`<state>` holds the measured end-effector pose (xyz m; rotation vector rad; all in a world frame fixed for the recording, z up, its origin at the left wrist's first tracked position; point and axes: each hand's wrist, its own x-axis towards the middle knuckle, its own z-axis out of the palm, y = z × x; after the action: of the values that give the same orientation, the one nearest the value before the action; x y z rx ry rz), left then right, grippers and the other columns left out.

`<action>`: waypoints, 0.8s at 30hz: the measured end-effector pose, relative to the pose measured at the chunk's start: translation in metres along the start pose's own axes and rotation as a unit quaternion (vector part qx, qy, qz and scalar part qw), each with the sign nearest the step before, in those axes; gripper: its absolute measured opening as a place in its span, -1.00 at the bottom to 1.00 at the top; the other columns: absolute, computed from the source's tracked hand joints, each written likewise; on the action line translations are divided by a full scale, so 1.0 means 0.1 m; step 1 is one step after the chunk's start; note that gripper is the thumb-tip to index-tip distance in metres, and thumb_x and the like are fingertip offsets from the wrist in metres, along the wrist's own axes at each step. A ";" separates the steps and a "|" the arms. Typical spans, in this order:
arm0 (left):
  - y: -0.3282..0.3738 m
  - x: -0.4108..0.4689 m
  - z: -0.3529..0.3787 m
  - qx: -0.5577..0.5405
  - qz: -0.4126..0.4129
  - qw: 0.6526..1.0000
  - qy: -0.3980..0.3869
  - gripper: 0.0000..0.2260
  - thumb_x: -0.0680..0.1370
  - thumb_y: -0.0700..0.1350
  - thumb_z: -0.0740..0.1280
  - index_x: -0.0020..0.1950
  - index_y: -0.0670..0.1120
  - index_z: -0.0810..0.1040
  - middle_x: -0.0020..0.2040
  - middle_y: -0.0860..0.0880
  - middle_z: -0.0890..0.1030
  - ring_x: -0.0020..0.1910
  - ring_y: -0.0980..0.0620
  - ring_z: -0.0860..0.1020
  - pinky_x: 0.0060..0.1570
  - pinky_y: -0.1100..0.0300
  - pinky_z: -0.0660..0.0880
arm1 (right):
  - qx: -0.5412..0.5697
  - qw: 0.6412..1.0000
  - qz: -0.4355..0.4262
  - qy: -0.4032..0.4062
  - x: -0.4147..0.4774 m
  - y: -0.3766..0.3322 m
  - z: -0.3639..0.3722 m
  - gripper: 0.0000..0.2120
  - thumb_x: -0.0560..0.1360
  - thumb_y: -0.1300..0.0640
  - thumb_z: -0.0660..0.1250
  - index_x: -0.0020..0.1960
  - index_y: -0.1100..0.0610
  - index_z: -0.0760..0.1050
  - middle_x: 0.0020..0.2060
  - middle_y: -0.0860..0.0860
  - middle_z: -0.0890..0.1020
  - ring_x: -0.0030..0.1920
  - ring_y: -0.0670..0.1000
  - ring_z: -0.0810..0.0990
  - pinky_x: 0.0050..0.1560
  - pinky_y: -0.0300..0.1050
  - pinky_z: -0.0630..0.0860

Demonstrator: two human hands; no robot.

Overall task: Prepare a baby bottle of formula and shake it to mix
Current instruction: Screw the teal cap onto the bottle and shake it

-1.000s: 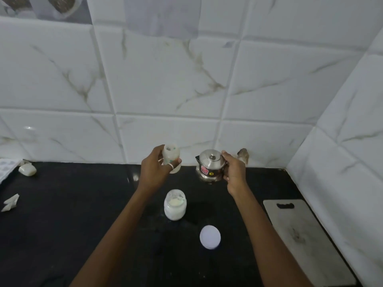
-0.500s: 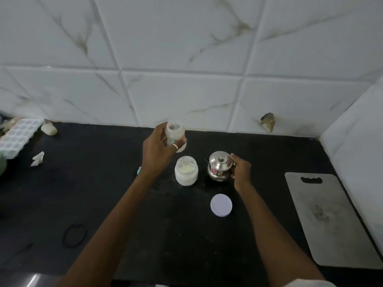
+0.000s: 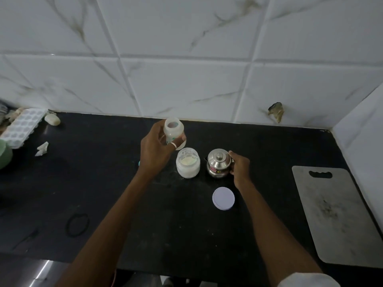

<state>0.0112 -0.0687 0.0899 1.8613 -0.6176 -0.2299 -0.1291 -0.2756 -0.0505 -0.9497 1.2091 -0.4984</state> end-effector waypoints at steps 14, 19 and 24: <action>0.01 -0.07 0.02 -0.010 0.002 1.000 -0.008 -0.49 0.42 -0.02 0.58 0.33 -0.01 0.53 0.13 0.16 0.65 0.11 0.32 0.59 0.05 0.46 0.49 | -0.099 0.991 -0.092 -0.021 0.05 0.07 -0.22 -0.66 0.53 -0.01 0.47 -0.29 0.15 0.47 -0.40 0.06 0.51 -0.46 -0.02 0.41 -0.48 -0.15 0.35; 0.02 -0.11 -0.01 -0.018 0.005 1.000 -0.008 -0.50 0.42 -0.02 0.58 0.32 0.01 0.53 0.11 0.19 0.65 0.10 0.33 0.59 0.03 0.46 0.49 | -0.224 0.949 -0.214 0.063 -0.12 -0.04 -0.22 -0.61 0.52 -0.21 0.42 -0.16 0.13 0.50 -0.20 0.06 0.61 -0.27 -0.04 0.55 -0.27 -0.19 0.43; 0.04 -0.12 -0.10 -0.032 0.009 0.999 0.000 -0.51 0.41 -0.03 0.59 0.29 0.00 0.54 0.09 0.19 0.65 0.09 0.33 0.60 0.04 0.43 0.51 | -0.331 0.849 -0.400 0.094 -0.50 -0.31 0.07 -0.73 0.58 -0.12 0.37 -0.11 0.07 0.48 -0.06 -0.05 0.49 -0.20 -0.07 0.50 -0.18 -0.12 0.41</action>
<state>0.0042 -0.0548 0.0954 1.7927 -0.6196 -0.2354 -0.1333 -0.2516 0.0030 -2.0771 1.1347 -0.8642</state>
